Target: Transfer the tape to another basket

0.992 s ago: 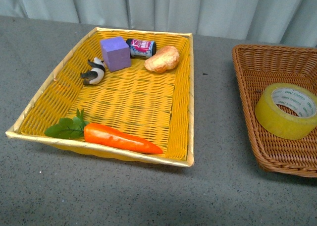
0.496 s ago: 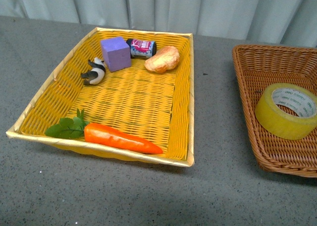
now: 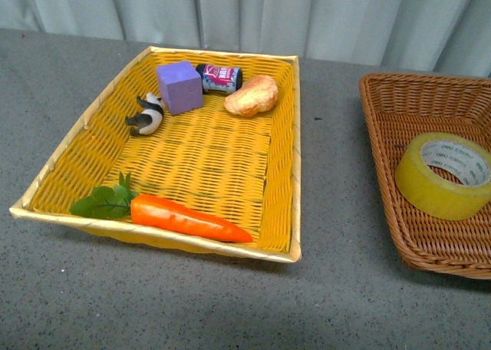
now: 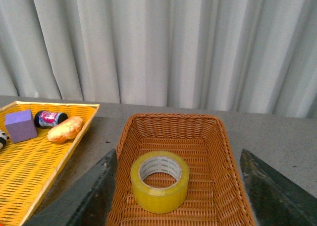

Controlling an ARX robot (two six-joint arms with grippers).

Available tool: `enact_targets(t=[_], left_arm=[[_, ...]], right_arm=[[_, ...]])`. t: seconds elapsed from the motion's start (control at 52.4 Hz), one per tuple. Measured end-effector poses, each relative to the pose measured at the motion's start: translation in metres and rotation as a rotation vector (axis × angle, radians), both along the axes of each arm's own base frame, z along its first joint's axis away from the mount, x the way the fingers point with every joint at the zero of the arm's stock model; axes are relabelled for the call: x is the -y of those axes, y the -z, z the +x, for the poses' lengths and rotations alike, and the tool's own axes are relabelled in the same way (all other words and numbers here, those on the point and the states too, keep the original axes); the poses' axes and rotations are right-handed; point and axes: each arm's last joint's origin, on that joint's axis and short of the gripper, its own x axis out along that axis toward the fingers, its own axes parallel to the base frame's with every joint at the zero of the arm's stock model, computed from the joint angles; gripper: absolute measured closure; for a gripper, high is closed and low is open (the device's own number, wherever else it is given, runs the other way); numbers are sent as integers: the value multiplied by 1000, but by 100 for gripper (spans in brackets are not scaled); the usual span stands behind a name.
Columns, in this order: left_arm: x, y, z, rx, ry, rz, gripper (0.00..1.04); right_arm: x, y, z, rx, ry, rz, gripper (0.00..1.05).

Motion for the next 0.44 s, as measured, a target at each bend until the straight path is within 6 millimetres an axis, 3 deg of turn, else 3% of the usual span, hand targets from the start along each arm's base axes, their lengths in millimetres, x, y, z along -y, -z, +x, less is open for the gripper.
enact_targets(t=[0.076, 0.115, 0.439], left_arm=[[0, 0, 0, 0, 0, 0, 7], [0, 0, 0, 0, 0, 0, 5], [0, 0, 0, 0, 0, 0, 6]], right_arm=[[0, 0, 0, 0, 0, 0, 16], [0, 0, 0, 0, 0, 2, 7], [0, 0, 0, 0, 0, 1, 9]])
